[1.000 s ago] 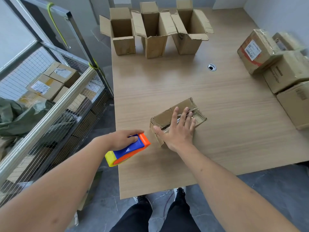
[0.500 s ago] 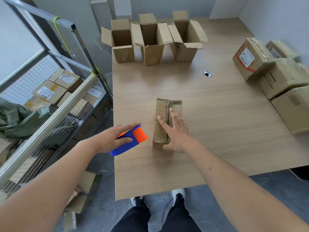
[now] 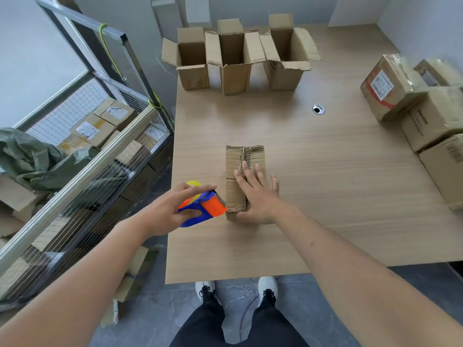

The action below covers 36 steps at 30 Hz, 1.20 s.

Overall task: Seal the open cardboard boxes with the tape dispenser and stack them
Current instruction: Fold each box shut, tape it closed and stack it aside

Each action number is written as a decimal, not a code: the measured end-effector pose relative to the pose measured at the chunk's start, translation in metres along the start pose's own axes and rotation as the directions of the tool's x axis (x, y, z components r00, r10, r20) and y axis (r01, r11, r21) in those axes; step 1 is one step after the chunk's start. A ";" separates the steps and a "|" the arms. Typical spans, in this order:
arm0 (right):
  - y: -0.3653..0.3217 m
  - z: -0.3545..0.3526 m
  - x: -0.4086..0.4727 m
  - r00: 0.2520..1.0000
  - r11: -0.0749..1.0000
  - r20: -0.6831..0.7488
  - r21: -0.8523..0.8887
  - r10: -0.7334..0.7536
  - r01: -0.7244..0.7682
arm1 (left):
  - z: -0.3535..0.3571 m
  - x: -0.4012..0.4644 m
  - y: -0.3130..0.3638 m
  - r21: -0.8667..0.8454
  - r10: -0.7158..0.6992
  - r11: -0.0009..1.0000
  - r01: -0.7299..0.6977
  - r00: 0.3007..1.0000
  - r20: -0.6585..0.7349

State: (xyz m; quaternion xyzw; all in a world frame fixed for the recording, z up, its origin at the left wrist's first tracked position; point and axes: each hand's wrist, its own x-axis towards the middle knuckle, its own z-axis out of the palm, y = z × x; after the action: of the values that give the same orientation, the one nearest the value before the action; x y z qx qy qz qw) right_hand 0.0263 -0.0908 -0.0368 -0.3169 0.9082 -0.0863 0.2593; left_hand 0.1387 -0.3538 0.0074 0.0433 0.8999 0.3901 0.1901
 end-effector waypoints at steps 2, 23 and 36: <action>-0.002 -0.008 -0.008 0.988 0.982 -0.137 0.168 -0.064 0.087 | 0.004 -0.002 0.006 -0.009 0.015 1.000 -0.016 0.999 -0.040; -0.003 -0.070 -0.059 0.972 0.388 -0.223 0.892 -0.075 0.234 | 0.012 -0.004 0.075 0.047 0.115 0.993 -0.111 0.987 -0.108; 0.004 -0.071 -0.065 0.969 0.454 -0.225 0.856 -0.102 0.247 | 0.011 -0.003 0.087 0.044 0.064 0.997 -0.061 0.994 -0.083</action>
State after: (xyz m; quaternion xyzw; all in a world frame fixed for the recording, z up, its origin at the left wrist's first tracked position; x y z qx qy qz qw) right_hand 0.0307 -0.0481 0.0493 -0.2237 0.7134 -0.5874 0.3098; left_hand 0.1396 -0.2872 0.0639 0.0589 0.9133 0.3784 0.1388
